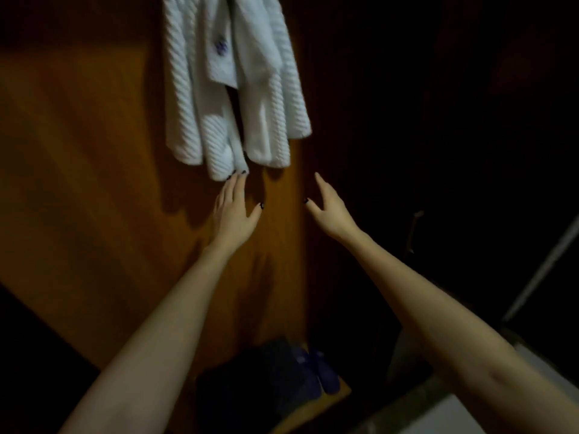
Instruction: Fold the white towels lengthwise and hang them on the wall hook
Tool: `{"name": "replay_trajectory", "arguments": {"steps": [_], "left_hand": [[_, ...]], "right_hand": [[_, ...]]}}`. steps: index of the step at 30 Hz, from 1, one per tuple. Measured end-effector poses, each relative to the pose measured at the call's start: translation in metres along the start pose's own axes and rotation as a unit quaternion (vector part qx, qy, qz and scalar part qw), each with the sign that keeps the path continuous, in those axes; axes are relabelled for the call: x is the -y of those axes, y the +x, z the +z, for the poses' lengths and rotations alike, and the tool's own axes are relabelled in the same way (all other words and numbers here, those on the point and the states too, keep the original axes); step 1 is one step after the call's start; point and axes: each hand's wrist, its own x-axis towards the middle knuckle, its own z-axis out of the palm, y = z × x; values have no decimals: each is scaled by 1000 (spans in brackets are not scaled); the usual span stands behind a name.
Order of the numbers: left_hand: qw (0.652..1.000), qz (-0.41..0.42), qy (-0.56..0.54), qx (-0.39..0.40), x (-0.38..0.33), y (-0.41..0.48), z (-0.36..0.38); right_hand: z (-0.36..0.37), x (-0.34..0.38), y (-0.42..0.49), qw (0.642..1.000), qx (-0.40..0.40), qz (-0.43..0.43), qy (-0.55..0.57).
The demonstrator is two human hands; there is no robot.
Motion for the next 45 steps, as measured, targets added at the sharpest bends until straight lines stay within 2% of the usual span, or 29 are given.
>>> {"name": "replay_trajectory", "arguments": {"steps": [3, 5, 8, 9, 11, 12, 13, 14, 16, 22, 27, 32, 36, 45], "left_hand": [[985, 30, 21, 168, -22, -66, 40], [966, 63, 28, 250, -48, -115, 73], [919, 124, 55, 369, -87, -179, 122], [906, 139, 58, 395, -103, -202, 138], [902, 143, 60, 404, -107, -225, 144], [845, 214, 25, 490, -166, -276, 182], [799, 265, 17, 539, -207, -316, 211], [791, 274, 25, 546, -208, -322, 209], [779, 294, 35, 553, -227, -342, 215], [655, 407, 8, 637, -315, -469, 257], [597, 443, -16, 669, -362, -573, 290], [570, 436, -29, 696, -369, -668, 346], [549, 413, -18, 726, -351, -742, 401], [502, 443, -22, 743, -304, -907, 577]], "right_hand": [[3, -45, -93, 991, 46, 95, -81], [-5, -88, -161, 975, 95, 157, -126], [-17, -135, -258, 943, 133, 256, -163], [-22, -150, -292, 933, 135, 292, -164], [-12, -155, -319, 914, 167, 331, -165], [-42, -183, -401, 879, 151, 422, -161], [-61, -198, -459, 850, 129, 486, -157], [-57, -201, -468, 854, 89, 486, -161], [-62, -204, -502, 834, 90, 523, -150], [-82, -233, -668, 742, 28, 664, -91], [-78, -260, -772, 697, -10, 716, -39], [-48, -316, -852, 664, -35, 747, -23], [0, -374, -905, 655, -17, 755, -23], [132, -546, -1000, 609, -52, 791, 24]]}}
